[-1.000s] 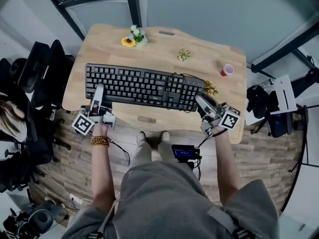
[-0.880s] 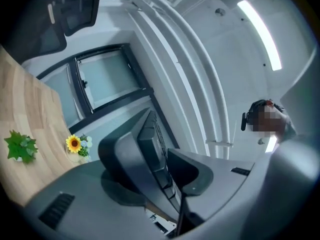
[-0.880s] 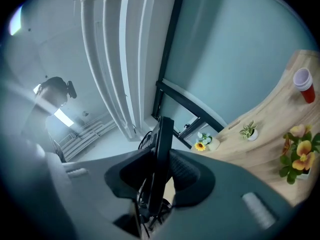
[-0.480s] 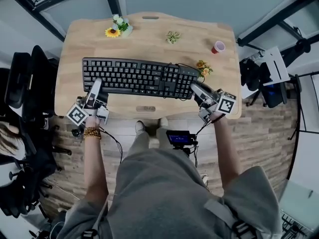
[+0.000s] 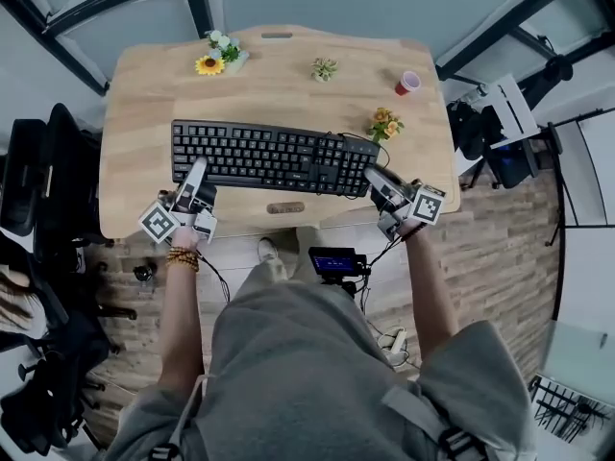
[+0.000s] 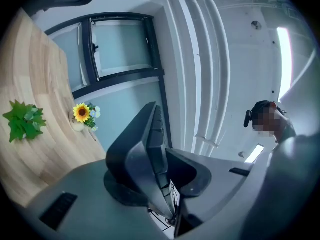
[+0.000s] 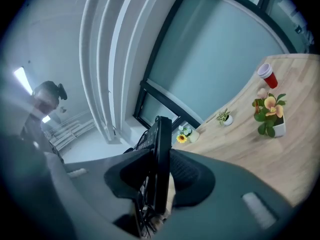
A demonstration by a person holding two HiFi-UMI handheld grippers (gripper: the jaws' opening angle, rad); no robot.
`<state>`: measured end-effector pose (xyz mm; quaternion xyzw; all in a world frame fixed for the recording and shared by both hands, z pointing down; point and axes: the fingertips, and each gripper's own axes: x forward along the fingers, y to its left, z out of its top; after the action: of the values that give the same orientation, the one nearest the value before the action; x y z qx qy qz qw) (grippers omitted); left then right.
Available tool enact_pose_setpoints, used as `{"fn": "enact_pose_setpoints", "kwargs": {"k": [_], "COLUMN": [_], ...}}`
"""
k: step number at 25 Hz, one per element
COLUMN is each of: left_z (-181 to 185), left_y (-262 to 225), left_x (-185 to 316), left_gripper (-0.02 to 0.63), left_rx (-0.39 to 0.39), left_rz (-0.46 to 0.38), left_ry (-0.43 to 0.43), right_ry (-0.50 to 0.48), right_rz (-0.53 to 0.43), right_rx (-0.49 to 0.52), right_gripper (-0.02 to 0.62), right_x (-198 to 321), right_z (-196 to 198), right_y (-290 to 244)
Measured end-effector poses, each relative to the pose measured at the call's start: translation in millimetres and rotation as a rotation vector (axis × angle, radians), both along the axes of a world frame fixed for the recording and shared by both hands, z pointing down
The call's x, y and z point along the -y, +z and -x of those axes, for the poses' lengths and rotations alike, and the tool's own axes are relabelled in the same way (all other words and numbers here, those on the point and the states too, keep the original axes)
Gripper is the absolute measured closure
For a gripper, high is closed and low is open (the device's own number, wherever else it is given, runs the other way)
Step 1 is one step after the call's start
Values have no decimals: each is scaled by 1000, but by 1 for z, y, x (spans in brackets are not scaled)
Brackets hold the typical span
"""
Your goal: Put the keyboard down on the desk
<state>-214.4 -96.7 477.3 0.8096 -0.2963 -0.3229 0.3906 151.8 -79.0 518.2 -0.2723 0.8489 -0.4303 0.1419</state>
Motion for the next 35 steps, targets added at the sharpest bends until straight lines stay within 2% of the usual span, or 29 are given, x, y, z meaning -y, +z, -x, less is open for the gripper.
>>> {"fn": "enact_pose_setpoints", "kwargs": {"k": [3,9,26,35], "left_z": [2,3,-2,-8], "left_y": [20,47,110,141], "left_x": [-1,-6,17,33], "left_gripper": [503,506,506,505], "left_rx": [-19,-46,-62,-88], "left_rz": [48,93,244,326], "left_ry": [3,-2,-48,-68], "right_ry": [20,12,31,39], "right_rz": [19,52,132,180], "right_rx": [-9,-18,-43,-33], "right_gripper": [466,465,463,465], "right_x": [-2,0,22,58], "right_z": [1,2,-2,-8], "right_y": [10,32,69,92]}}
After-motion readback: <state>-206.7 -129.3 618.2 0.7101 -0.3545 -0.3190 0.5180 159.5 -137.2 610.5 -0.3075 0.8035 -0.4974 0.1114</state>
